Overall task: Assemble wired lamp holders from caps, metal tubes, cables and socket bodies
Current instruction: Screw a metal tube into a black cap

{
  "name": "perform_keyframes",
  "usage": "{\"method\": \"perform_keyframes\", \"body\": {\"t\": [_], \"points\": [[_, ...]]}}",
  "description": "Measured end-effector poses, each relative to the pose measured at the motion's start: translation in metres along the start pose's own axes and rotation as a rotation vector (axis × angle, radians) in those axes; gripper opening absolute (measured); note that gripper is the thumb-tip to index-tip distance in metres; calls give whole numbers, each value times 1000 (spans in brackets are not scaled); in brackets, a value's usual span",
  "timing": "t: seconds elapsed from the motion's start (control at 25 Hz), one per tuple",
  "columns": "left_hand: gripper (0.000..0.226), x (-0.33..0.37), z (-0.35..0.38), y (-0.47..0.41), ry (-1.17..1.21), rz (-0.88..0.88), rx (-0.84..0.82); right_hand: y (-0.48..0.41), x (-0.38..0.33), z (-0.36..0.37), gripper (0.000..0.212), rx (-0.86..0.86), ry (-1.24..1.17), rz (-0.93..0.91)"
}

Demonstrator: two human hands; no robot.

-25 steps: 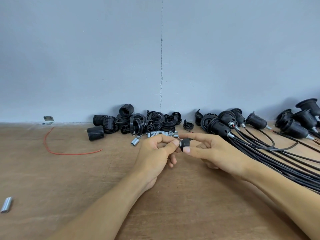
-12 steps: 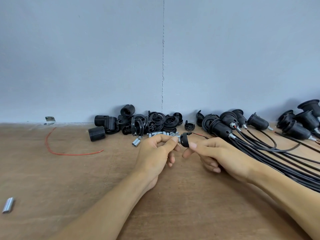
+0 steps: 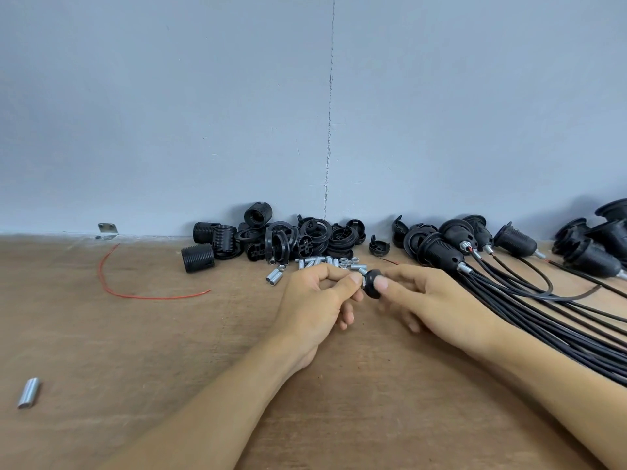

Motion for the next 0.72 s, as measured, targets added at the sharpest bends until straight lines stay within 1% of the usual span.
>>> {"method": "perform_keyframes", "body": {"t": [0.08,0.16,0.2,0.28,0.4,0.48,0.52,0.6,0.64,0.68,0.72], "points": [[11,1,4,2,-26,21,-22,1,4,-1,50,2,-19,112],[12,2,7,3,-45,35,-30,1,11,-4,71,6,46,199],[11,3,7,3,-45,40,-28,0,13,-4,77,-4,85,211],[11,4,6,3,-41,51,-22,0,14,-3,80,-32,109,218],[11,5,7,5,-36,65,-22,1,16,-1,80,-41,84,248],[10,5,6,6,-29,68,-2,1,16,-3,76,20,114,232],[10,5,3,4,-20,65,22,2,14,-5,69,67,158,193],[11,4,-3,2,9,47,66,3,5,-7,42,139,248,68],[10,3,-3,2,14,35,67,4,1,-5,30,140,255,24],[9,2,-1,1,3,26,55,4,-2,-3,30,124,259,-11],[8,2,1,2,-28,25,38,4,-4,-1,36,108,255,-36]]}}
Point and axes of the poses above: each hand's wrist, its own y-axis away from the middle knuckle, its own z-axis out of the palm, x = y × z, the point moved 9 cm from there along -y, towards the middle knuckle, and after that the axes turned 14 degrees about -z, right-handed, at the moved point
